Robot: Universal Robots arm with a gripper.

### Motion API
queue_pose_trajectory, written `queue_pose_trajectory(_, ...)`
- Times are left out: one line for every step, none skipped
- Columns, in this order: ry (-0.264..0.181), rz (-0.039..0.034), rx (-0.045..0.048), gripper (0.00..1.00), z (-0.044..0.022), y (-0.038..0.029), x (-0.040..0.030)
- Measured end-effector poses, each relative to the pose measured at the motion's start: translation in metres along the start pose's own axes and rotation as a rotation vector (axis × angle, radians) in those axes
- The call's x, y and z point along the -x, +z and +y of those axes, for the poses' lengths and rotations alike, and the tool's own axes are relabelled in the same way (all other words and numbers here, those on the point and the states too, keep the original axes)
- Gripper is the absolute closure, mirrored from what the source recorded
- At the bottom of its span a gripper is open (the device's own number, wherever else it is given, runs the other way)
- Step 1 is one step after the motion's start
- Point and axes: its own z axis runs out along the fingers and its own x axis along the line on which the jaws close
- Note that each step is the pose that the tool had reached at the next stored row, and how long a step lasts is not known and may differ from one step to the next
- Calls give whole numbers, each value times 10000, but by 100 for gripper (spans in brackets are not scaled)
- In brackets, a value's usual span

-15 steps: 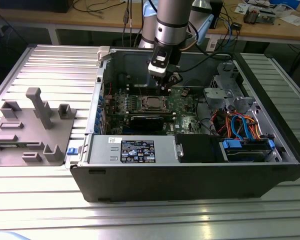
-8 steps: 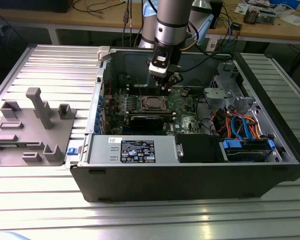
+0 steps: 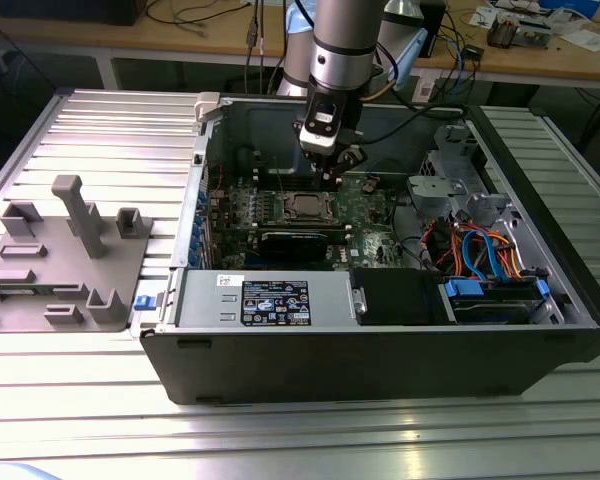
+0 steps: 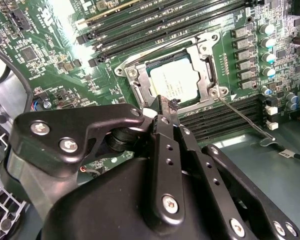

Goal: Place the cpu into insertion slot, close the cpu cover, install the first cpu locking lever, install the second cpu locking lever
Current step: 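Install the first cpu locking lever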

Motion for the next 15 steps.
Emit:
queue_pose_trajectory(-36, -1, 0, 89, 0, 0, 0)
queue_pose_trajectory(-59, -1, 0, 89, 0, 0, 0)
queue_pose_trajectory(-92, -2, 0, 89, 0, 0, 0)
queue_pose_trajectory(-128, -2, 0, 89, 0, 0, 0)
queue_pose_trajectory(-148, -3, 0, 89, 0, 0, 0)
queue_pose_trajectory(-169, -3, 0, 89, 0, 0, 0)
queue_pose_trajectory(-190, -4, 0, 89, 0, 0, 0)
queue_pose_trajectory(-213, -4, 0, 89, 0, 0, 0)
queue_pose_trajectory(-237, -4, -1, 89, 0, 0, 0)
queue_pose_trajectory(-262, -4, 0, 89, 0, 0, 0)
queue_pose_trajectory(-312, -5, 0, 89, 0, 0, 0)
queue_pose_trajectory(-343, -5, 0, 89, 0, 0, 0)
queue_pose_trajectory(-366, -6, 0, 89, 0, 0, 0)
queue_pose_trajectory(-386, -6, 0, 89, 0, 0, 0)
queue_pose_trajectory(-427, -7, 0, 89, 0, 0, 0)
